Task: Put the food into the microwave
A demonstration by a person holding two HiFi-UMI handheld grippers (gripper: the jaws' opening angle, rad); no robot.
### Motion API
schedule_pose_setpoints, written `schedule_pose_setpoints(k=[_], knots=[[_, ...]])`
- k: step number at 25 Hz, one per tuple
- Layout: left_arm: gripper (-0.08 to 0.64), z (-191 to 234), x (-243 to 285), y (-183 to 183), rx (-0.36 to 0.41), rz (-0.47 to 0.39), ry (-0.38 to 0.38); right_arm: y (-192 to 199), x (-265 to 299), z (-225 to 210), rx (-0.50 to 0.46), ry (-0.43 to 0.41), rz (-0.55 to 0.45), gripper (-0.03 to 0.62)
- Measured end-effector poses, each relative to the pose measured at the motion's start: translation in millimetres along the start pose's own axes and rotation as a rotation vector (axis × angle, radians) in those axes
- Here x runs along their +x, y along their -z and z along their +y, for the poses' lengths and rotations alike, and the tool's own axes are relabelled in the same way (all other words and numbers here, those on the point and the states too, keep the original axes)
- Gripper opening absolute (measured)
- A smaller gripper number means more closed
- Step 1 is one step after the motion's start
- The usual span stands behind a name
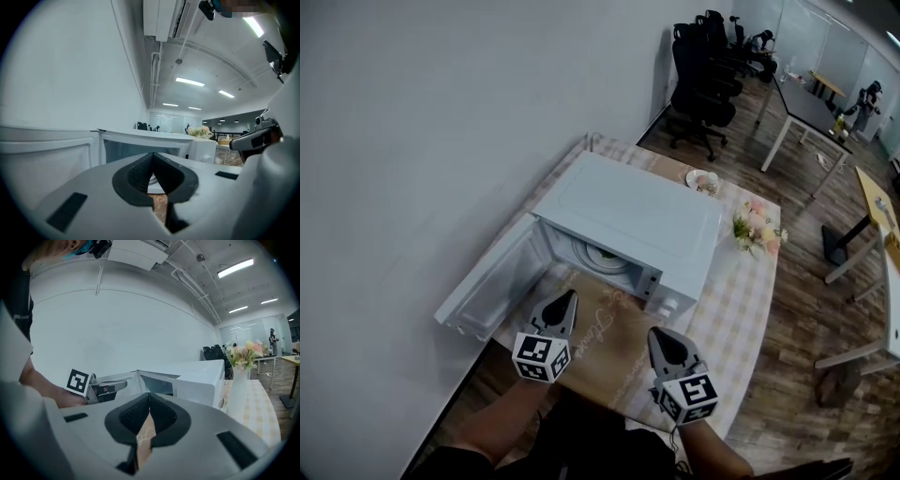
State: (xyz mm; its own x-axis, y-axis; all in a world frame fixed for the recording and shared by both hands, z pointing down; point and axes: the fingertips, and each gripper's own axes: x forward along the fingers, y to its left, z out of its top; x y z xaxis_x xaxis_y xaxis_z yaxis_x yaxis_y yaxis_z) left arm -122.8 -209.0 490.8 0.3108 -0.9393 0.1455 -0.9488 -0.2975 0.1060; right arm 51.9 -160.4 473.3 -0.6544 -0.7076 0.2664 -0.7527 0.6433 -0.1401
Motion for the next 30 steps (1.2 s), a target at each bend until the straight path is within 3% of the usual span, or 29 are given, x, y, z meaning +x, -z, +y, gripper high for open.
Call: schedule_pose_setpoints(k=[10,17,27,30], knots=[[0.009,-24,-71,-20,-0.016,-0.034,-0.113,-6,-22,7,0.0,-0.116,-0.044,0.009],[0.009,-28,-119,-31,0.05,-0.029,-0.15,-12,-25,19,0.034,-0.158,-0.05,0.009],[0.009,-15,-162,-50,0.062,-0.034,-0.138,-47,-13,64,-0.011,-0.121,-0.098,0.009],[0.009,-10,-170,-51,-0.007,-0.055,-0.087,-54,-15,75,-0.069,-0.088,-0.116,0.008]])
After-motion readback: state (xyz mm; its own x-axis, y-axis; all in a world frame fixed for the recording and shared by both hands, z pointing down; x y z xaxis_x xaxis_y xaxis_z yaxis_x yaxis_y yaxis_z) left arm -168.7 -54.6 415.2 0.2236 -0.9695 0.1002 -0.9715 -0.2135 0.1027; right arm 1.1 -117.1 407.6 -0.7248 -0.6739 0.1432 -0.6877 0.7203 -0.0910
